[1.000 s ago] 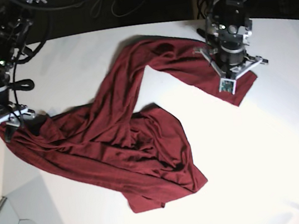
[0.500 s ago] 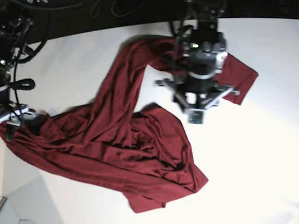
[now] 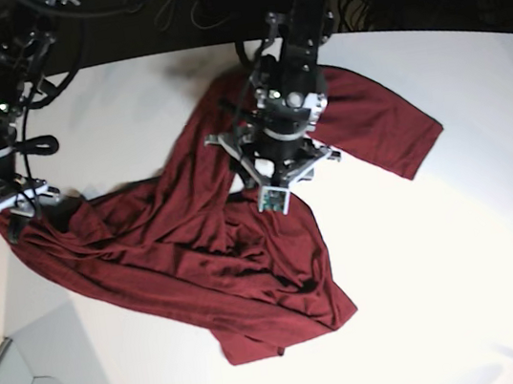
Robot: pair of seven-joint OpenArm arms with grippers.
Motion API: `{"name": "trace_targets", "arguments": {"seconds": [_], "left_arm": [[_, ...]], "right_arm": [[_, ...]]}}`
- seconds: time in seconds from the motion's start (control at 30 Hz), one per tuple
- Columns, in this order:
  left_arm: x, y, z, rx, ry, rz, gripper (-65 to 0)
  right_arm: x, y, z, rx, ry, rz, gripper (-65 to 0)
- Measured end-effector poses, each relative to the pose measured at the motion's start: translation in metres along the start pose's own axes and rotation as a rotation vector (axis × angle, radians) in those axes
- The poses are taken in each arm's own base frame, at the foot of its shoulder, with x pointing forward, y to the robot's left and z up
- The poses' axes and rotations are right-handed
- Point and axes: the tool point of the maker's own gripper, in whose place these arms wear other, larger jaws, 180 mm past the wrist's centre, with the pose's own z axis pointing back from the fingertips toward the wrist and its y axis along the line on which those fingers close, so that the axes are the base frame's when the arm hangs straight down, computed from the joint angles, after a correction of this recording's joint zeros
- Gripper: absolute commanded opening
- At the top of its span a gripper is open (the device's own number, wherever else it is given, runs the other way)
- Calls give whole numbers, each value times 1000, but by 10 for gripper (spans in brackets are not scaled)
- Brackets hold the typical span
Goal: Layout the t-shirt on the table in an organized manner, then fold the t-shirt properly
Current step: 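Drag the held fabric outward to spread it, then regrasp, then pull the held shirt edge away from the right gripper to stretch it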
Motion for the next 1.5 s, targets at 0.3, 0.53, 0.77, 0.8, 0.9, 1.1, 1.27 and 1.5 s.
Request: {"name": "trace_targets", "arguments": {"seconds": [0.3, 0.53, 0.77, 0.8, 0.9, 1.1, 1.27, 1.5], "left_arm": [[4, -6, -18, -51, 16, 62, -385], [-3, -5, -28, -49, 47, 50, -386], [-9, 8, -31, -26, 63, 32, -390], [-10, 9, -32, -26, 64, 29, -394], [-11, 13, -32, -21, 58, 21, -450], [-6, 18, -42, -11, 19, 8, -650], [-9, 35, -37, 19, 25, 80, -650], [5, 130, -6, 217, -48, 133, -649]], "right_arm": [[0, 0, 0, 0, 1, 0, -259], [1, -1, -1, 0, -3, 4, -258], [3, -3, -3, -2, -10, 14, -258], [2, -3, -3, -1, -7, 13, -258], [2, -3, -4, -1, -7, 13, -258], [2, -3, -4, -1, -6, 13, -258], [2, -3, -4, -1, -7, 13, -258], [5, -5, -5, -2, -13, 21, -258]]}}
